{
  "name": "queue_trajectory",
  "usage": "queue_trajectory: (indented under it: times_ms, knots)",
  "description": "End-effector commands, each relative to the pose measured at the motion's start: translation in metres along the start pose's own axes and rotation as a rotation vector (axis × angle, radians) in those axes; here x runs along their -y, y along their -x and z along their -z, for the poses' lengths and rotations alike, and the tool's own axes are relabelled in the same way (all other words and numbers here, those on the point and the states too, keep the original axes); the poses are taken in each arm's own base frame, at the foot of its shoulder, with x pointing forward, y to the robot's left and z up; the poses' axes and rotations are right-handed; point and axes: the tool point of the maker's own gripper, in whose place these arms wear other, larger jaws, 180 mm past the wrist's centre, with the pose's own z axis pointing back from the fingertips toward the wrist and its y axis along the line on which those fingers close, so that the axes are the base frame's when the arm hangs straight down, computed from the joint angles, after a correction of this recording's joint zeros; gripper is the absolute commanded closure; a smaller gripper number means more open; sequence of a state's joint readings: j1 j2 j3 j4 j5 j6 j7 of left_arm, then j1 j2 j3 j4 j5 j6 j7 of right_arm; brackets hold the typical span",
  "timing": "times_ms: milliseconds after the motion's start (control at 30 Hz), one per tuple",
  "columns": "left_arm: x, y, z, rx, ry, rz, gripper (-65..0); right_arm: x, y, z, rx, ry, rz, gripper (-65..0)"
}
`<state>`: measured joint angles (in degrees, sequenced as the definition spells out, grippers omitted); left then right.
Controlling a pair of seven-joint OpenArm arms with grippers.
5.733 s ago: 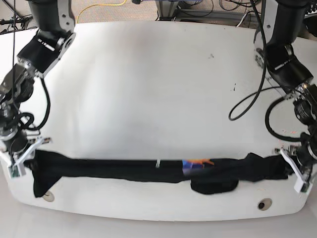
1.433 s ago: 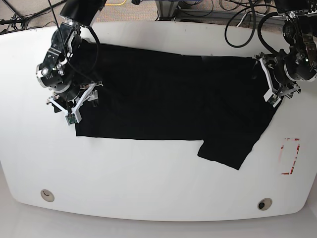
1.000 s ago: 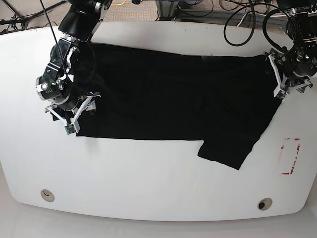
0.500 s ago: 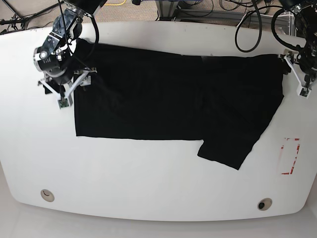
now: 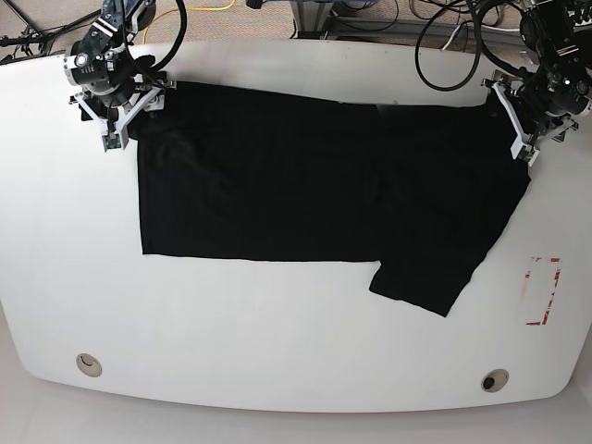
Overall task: Fold the T-shirt properly
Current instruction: 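Grasp the shirt edge with both grippers and drag it taut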
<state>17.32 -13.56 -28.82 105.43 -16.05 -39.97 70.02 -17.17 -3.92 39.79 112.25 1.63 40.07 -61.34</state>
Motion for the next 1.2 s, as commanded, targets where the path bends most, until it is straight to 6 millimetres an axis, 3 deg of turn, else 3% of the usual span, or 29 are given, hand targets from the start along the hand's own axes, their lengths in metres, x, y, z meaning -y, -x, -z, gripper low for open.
queue_trajectory:
  times_ms: [0,200,300,467,633,733,1167]
  knots:
    - [-0.004,-0.004,-0.002,0.002,-0.024,0.029,-39.2,0.004,-0.004,-0.005,0.023,0.015,-0.006,-44.4]
    - [-0.004,-0.002,0.006,-0.022,-0.044,0.060,-36.0,0.003,0.004,-0.005,0.006,0.010,-0.005,-43.9]
    - [-0.004,0.000,0.010,-0.019,-0.049,0.069,-35.8,0.002,0.008,-0.005,-0.005,0.008,-0.007,-39.8]
    - [-0.008,0.010,0.018,-0.052,-0.064,0.072,-34.4,0.002,0.011,-0.005,-0.014,0.006,-0.011,-24.1]
    - [-0.007,0.020,0.025,-0.084,-0.046,0.055,-23.2,-0.001,0.018,0.001,-0.037,-0.012,-0.004,-15.4]
    - [-0.008,0.027,0.029,-0.105,-0.037,0.047,-19.0,-0.001,0.022,0.003,-0.051,-0.014,-0.002,-14.6]
    - [-0.031,0.037,0.020,-0.145,-0.076,0.084,-18.9,0.006,0.036,-0.001,-0.107,-0.016,-0.130,-14.6]
